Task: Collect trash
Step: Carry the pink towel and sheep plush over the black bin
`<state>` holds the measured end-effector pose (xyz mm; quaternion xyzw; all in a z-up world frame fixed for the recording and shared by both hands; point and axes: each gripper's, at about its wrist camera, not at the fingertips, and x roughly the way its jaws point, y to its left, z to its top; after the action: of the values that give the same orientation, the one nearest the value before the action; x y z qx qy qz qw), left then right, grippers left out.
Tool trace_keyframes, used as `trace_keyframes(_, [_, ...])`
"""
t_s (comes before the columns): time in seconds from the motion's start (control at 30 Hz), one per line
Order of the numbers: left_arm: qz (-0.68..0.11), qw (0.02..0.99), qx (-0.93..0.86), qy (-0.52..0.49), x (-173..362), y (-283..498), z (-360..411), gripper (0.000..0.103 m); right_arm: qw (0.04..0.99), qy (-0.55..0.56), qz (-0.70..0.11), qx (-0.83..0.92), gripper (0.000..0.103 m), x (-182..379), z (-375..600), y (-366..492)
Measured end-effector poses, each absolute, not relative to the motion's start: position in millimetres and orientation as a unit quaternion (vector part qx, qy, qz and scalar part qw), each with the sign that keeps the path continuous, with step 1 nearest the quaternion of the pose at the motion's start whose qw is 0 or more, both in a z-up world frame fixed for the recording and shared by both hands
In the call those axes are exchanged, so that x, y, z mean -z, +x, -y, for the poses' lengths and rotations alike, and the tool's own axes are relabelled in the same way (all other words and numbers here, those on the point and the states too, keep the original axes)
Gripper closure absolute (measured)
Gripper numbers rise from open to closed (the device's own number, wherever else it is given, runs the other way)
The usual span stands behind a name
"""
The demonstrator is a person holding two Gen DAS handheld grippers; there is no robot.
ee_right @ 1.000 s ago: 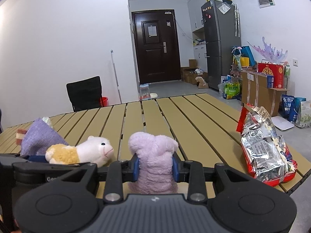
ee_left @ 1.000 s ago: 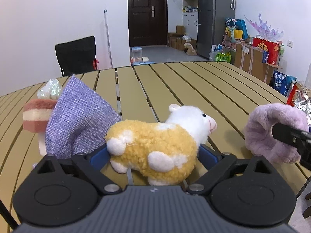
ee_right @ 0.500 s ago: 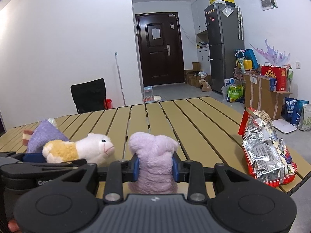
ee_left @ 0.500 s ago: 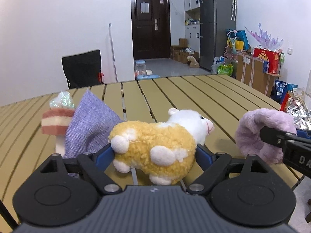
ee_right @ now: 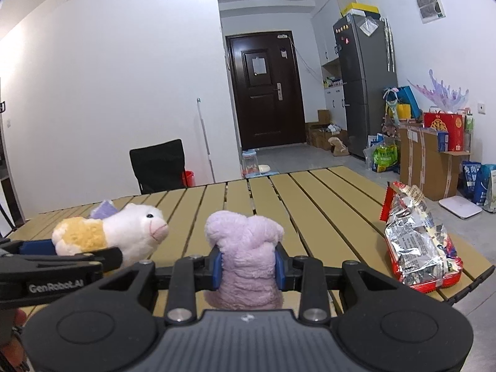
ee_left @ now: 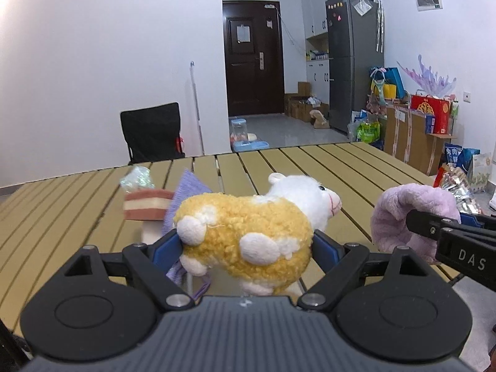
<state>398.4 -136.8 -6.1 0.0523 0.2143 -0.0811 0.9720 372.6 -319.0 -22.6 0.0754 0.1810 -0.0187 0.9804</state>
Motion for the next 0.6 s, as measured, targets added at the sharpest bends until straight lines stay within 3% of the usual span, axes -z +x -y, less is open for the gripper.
trace_keyframes(0.6, [-0.196, 0.978, 0.062, 0.036, -20, 298, 96, 0.015, 0.982, 0.08, -0.172, -0.008, 0.072, 20, 286, 266])
